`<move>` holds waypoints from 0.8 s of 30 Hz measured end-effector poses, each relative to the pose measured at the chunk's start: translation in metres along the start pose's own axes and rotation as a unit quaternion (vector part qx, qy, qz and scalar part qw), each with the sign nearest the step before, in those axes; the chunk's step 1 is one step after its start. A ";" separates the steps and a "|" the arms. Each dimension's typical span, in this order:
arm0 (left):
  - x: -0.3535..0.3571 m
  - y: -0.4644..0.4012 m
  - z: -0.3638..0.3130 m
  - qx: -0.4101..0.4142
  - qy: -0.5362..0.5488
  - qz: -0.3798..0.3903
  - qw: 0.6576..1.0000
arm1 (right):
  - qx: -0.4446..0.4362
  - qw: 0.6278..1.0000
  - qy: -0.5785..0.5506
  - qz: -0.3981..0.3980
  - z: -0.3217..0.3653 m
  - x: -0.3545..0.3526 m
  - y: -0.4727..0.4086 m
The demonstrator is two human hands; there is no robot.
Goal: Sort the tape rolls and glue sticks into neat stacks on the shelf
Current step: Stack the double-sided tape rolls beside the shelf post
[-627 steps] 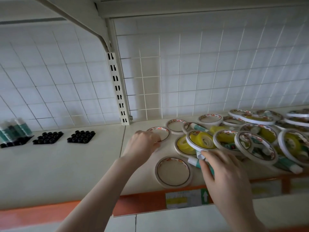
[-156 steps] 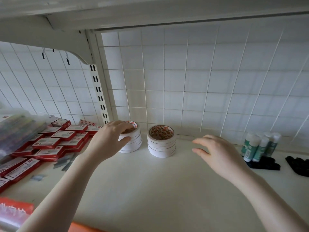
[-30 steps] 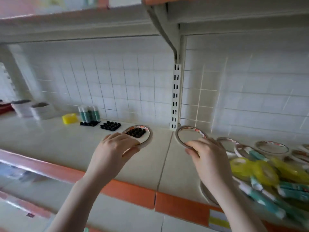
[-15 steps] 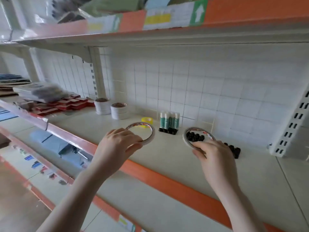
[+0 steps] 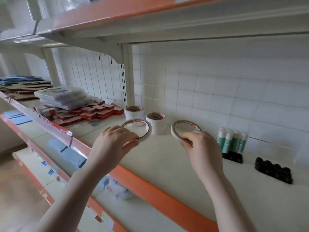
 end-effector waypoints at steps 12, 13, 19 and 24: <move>0.035 -0.031 0.128 -0.003 0.014 -0.002 1.000 | 0.021 0.994 0.036 0.098 0.023 0.123 -0.082; 0.040 -0.033 0.133 -0.003 0.018 -0.003 1.000 | 0.021 0.993 0.040 0.113 0.021 0.132 -0.085; 0.060 -0.036 0.157 0.013 0.047 0.003 0.999 | 0.027 0.983 0.071 0.166 0.017 0.165 -0.093; 0.064 -0.046 0.176 0.022 0.069 0.005 0.997 | 0.034 0.979 0.056 0.192 0.020 0.177 -0.092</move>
Point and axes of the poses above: each hand's wrist, its own y-axis away from the middle knuckle, its own x-axis out of the palm, z = x × y, the point moved 5 cm from there along -y, towards the middle knuckle, and after that the axes turned 13 degrees about -z, right-handed, at the moved point
